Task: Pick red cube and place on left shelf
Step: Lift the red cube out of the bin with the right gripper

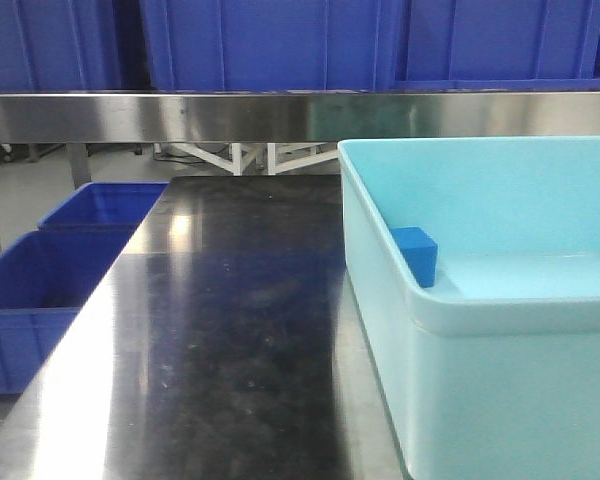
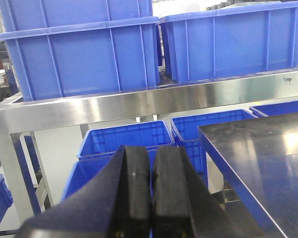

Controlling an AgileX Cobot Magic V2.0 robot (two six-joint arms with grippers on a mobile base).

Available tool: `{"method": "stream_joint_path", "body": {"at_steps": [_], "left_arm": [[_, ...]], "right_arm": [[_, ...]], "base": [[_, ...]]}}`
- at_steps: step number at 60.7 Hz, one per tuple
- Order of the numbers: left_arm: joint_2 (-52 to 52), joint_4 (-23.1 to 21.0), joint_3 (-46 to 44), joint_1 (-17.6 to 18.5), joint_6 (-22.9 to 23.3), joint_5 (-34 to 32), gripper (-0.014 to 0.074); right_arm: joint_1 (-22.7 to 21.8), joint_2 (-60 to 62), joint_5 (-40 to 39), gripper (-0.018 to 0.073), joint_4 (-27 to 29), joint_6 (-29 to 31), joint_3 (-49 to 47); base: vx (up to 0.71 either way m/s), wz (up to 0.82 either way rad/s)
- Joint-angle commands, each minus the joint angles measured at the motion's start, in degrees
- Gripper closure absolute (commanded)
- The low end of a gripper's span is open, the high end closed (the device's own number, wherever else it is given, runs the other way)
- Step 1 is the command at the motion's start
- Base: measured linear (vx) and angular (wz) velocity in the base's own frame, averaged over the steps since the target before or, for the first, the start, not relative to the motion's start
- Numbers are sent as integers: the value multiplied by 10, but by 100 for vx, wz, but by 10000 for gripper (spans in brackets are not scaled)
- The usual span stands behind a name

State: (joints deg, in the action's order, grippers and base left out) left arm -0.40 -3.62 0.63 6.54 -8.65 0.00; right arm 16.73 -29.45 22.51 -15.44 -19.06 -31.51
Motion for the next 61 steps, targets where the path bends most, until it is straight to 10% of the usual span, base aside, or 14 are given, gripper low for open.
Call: {"method": "stream_joint_path", "body": {"at_steps": [1, 61], "left_arm": [[5, -2, 13, 3, -1, -48, 491], [5, -2, 13, 3, -1, -48, 491]], "right_arm": [[-2, 0, -55, 502, -15, 1, -17], [-2, 0, -55, 502, -15, 1, -17]], "base": [[0, 0], [0, 0]]}}
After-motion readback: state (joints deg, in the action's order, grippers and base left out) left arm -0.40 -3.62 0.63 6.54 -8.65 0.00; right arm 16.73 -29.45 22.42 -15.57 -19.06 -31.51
